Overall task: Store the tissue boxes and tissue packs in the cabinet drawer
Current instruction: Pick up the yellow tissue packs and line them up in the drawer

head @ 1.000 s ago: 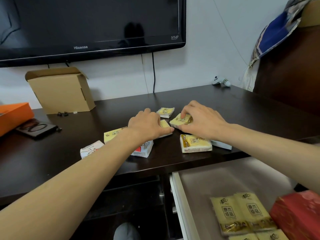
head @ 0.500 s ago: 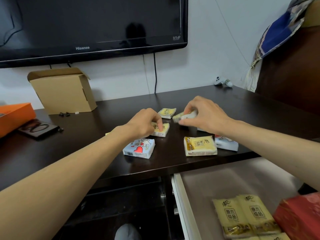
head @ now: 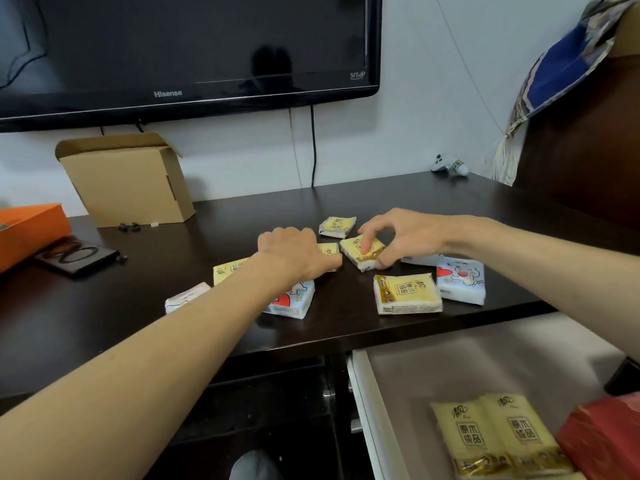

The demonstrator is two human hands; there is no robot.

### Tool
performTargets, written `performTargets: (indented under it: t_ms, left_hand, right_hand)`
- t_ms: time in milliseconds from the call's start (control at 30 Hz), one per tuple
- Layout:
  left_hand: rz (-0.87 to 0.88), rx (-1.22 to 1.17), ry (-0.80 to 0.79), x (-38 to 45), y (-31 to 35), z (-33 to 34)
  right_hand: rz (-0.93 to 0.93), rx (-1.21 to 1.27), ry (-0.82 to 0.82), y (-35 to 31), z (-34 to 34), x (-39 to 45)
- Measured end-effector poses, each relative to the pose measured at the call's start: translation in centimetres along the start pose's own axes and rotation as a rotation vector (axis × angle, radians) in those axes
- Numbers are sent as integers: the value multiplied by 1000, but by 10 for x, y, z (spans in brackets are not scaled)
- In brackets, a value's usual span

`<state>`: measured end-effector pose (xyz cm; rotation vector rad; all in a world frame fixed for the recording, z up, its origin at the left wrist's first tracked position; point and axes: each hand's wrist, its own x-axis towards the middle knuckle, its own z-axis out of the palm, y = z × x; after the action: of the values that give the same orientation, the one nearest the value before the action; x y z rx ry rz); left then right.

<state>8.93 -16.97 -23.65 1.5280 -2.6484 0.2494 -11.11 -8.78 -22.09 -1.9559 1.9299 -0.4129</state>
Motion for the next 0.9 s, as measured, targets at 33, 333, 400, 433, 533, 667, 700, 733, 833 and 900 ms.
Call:
performTargets:
  t_ms: [33, 333, 400, 433, 533, 667, 700, 733, 833, 900]
  left_hand:
    - [9, -39, -3, 0, 0, 0]
    - [142, -254, 232, -25, -4, -27]
    - [200, -304, 272, -41, -4, -38]
    - [230, -329, 282, -52, -3, -43]
    - [298, -409, 268, -91, 6, -56]
    - [363, -462, 276, -141, 22, -59]
    - [371, -478, 260, -150, 26, -59]
    - [381, -489, 237, -157, 30, -58]
    - [423, -505, 174, -178, 45, -54]
    - [442, -556, 126, -194, 57, -48]
  right_hand:
    - [-5, -22, 11, 1, 0, 0]
    - [-132, -95, 331, -9, 0, -33]
    - [-158, -109, 364, -12, -3, -53]
    - [-165, -112, 374, -14, -5, -65]
    - [-172, -83, 374, -17, -9, -109]
    - [-181, -71, 380, -15, -5, -169]
    - [-177, -62, 377, -13, -3, -183]
    - [-175, -60, 379, -12, 0, -196]
    - [-156, -52, 403, -7, 10, -232]
    - [-128, -38, 418, -2, 21, -252]
